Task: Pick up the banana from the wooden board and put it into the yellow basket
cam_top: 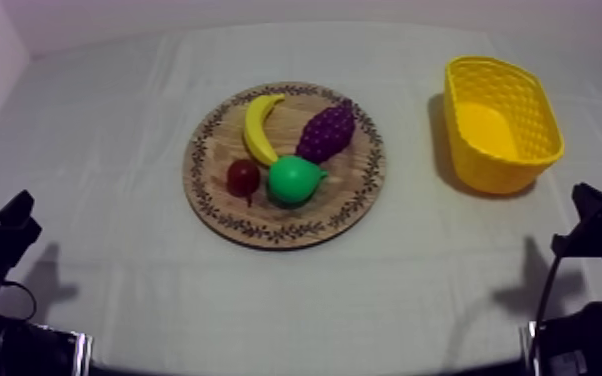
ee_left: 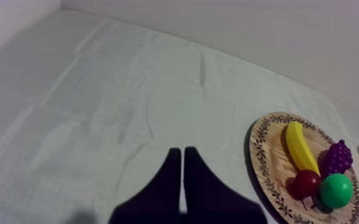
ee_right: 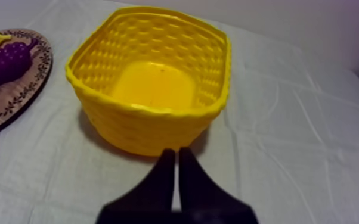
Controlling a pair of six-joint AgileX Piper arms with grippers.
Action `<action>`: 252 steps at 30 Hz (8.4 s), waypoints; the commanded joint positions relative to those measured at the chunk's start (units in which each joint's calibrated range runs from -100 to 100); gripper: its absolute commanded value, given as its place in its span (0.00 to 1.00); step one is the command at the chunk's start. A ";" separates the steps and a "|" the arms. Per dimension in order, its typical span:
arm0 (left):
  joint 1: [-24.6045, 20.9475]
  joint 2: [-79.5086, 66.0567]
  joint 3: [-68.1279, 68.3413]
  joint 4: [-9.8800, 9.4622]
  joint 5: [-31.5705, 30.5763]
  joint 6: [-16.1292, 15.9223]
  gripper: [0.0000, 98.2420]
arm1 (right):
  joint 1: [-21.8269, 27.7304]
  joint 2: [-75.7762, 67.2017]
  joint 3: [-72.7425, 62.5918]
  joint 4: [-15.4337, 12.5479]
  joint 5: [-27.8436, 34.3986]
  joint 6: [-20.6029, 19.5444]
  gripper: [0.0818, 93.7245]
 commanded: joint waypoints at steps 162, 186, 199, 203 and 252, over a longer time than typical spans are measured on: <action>0.00 -0.03 0.03 -0.02 0.00 -0.01 0.00 | -35.57 147.76 -145.73 16.47 48.70 -36.49 0.04; 0.00 -0.03 0.03 -0.02 0.00 0.00 0.00 | -35.92 145.50 -140.77 12.89 47.74 -35.20 0.81; 0.00 -0.03 0.03 -0.02 0.00 -0.01 0.00 | -35.43 146.68 -142.46 12.09 48.47 -34.55 0.82; 0.00 -0.03 0.03 -0.02 0.00 -0.01 0.00 | -35.35 148.49 -143.88 11.98 48.64 -34.33 0.82; 0.00 -0.03 0.03 -0.02 0.00 -0.01 0.00 | -34.80 162.01 -157.06 7.97 46.52 -29.50 0.37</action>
